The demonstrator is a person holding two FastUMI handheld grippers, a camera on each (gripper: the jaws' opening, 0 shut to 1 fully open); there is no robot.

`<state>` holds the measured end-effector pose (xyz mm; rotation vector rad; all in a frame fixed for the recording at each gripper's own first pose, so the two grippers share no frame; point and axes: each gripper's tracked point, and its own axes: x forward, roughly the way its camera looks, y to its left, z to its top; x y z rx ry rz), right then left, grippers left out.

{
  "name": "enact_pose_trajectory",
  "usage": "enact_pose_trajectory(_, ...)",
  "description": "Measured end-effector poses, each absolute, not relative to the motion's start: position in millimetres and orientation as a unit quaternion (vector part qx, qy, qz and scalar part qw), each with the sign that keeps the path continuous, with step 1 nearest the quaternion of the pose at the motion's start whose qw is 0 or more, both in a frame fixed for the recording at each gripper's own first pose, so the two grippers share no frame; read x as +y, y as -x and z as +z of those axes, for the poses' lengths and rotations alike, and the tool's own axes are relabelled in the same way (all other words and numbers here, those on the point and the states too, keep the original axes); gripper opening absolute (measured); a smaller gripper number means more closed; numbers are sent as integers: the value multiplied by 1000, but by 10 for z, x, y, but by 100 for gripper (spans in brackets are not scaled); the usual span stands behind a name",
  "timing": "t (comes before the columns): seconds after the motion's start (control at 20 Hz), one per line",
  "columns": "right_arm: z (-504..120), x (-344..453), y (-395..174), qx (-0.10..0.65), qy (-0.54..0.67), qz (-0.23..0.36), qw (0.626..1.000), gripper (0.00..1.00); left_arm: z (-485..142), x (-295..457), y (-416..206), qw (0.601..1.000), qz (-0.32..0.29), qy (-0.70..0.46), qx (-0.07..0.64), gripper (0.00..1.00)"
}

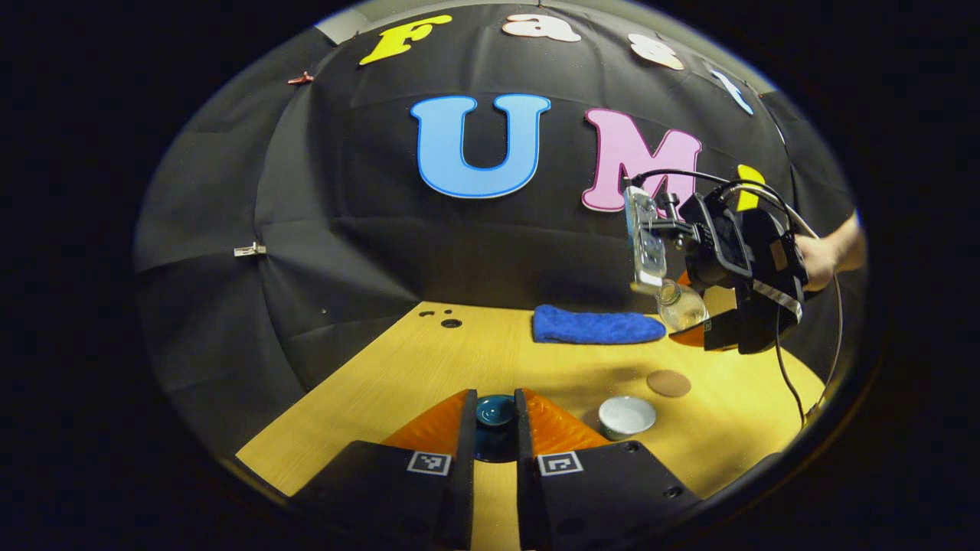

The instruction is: Open the teacup lid with one hand, grasp the water bottle and pour water into the teacup with the other hand; after pouring, place the water bottle on the coaster and then close the teacup lid.

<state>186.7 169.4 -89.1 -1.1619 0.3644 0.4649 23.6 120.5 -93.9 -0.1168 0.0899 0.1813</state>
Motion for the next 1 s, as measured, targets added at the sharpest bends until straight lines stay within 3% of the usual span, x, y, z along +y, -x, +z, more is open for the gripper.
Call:
enact_pose_trajectory(0.1, -801, 1563, -1883, 188, 473, 209, 835, 73, -783, 1096, -291, 993, 90, 56, 43, 23)
enact_pose_trajectory(0.15, -822, 1471, -1920, 202, 440, 203, 851, 73, -741, 1031, -318, 994, 90, 54, 44, 27)
enact_pose_trajectory(0.4, -1023, 1206, -2028, 243, 233, 204, 919, 73, -629, 732, -482, 994, 83, 48, 50, 27)
enact_pose_trajectory(0.45, -1065, 1208, -2055, 244, 198, 206, 927, 73, -658, 666, -519, 994, 80, 45, 55, 24)
enact_pose_trajectory(0.7, -1183, 1236, -2115, 222, 68, 218, 948, 74, -790, 388, -710, 995, 70, 33, 66, 27)
enact_pose_trajectory(0.9, -1339, 1140, -2221, 209, 43, 211, 954, 74, -934, 211, -818, 995, 60, 34, 77, 23)
enact_pose_trajectory(0.95, -1375, 1154, -2227, 210, 35, 213, 954, 74, -966, 200, -831, 995, 59, 33, 80, 27)
enact_pose_trajectory(1.0, -1430, 1169, -2225, 214, 28, 214, 953, 74, -980, 181, -842, 995, 58, 33, 80, 24)
